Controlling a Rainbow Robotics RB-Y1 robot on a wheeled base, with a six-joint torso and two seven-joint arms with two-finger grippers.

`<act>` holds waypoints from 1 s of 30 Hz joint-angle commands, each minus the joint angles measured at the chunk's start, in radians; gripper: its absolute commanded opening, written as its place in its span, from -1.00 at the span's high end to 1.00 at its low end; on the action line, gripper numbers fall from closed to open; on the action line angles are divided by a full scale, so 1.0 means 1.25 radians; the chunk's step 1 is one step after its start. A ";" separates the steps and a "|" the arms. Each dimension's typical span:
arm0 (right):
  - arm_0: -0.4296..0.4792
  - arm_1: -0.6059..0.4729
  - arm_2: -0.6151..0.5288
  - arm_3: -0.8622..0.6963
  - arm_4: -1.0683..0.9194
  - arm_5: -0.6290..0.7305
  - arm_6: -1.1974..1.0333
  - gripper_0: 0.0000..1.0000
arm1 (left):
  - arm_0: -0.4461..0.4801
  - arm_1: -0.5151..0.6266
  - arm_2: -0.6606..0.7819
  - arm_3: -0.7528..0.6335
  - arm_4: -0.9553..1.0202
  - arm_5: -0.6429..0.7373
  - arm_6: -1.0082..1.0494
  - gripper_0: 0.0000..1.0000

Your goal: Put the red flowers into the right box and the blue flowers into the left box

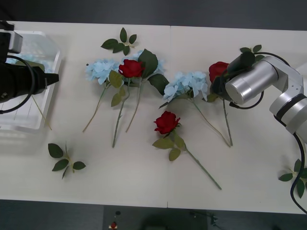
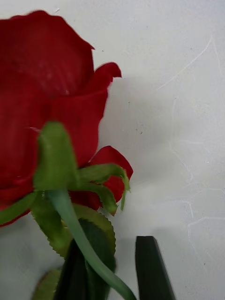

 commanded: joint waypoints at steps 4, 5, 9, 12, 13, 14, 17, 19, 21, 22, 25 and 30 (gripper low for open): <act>-0.026 0.014 -0.005 -0.009 -0.005 -0.007 0.064 1.00 | -0.181 -0.105 -0.175 0.093 -0.024 0.073 -0.138 -1.00; -0.026 0.014 -0.005 -0.009 -0.005 -0.007 0.065 1.00 | -0.190 -0.112 -0.190 0.106 -0.033 0.073 -0.148 -1.00; -0.027 0.012 -0.010 -0.012 -0.008 -0.007 0.076 1.00 | -0.248 -0.168 -0.272 0.197 -0.104 0.065 -0.189 -1.00; -0.026 0.001 -0.023 -0.034 -0.020 0.009 0.088 1.00 | -0.262 -0.211 -0.301 0.263 -0.152 0.028 -0.198 -1.00; -0.026 -0.005 -0.029 -0.044 -0.024 0.018 0.092 1.00 | -0.262 -0.222 -0.305 0.282 -0.172 0.012 -0.201 -1.00; -0.026 -0.015 -0.035 -0.060 -0.035 0.032 0.098 1.00 | -0.262 -0.241 -0.312 0.311 -0.193 -0.011 -0.203 -1.00; -0.026 -0.037 -0.059 -0.100 -0.072 0.073 0.145 1.00 | -0.262 -0.278 -0.319 0.388 -0.237 -0.073 -0.210 -1.00; -0.026 -0.054 -0.076 -0.124 -0.101 0.101 0.174 1.00 | -0.264 -0.301 -0.319 0.435 -0.261 -0.110 -0.218 -0.99; -0.026 -0.070 -0.088 -0.141 -0.124 0.121 0.193 1.00 | -0.273 -0.320 -0.319 0.467 -0.278 -0.119 -0.223 -0.98; -0.026 -0.080 -0.094 -0.154 -0.137 0.133 0.201 1.00 | -0.280 -0.332 -0.319 0.484 -0.288 -0.119 -0.226 -0.98; -0.026 -0.102 -0.105 -0.177 -0.167 0.150 0.230 1.00 | -0.297 -0.350 -0.318 0.520 -0.308 -0.120 -0.229 -0.98; -0.026 -0.134 -0.107 -0.239 -0.180 0.191 0.241 1.00 | -0.324 -0.384 -0.318 0.581 -0.320 -0.152 -0.229 -0.98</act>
